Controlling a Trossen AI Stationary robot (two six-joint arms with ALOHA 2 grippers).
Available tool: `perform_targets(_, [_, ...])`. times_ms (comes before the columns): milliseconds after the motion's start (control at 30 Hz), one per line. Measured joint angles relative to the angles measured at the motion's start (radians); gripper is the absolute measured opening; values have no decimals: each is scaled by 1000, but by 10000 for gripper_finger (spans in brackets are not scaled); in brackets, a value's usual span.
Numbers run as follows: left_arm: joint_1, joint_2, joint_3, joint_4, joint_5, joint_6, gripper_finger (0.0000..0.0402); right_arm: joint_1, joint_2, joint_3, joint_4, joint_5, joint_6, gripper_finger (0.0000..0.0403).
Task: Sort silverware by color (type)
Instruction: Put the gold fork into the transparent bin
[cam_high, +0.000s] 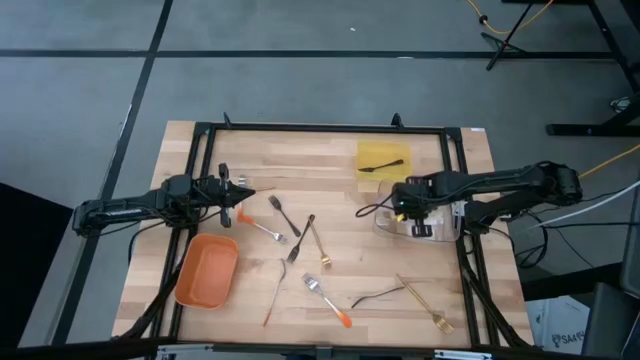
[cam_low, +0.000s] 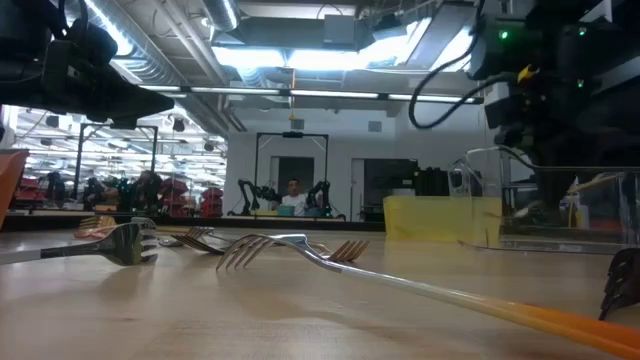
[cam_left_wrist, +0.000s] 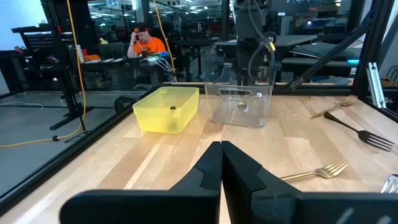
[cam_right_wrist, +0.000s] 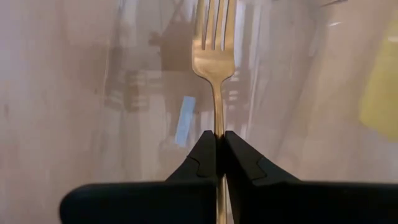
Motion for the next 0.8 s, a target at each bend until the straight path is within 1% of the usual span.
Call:
perform_targets(433, [0,0,0,0,0,0,0,0,189,0,5,9,-1,3])
perform_targets(567, [0,0,0,0,0,0,0,1,211,4,4,-3,-3,3])
perform_targets(800, [0,0,0,0,0,0,0,1,213,4,4,-1,-3,3])
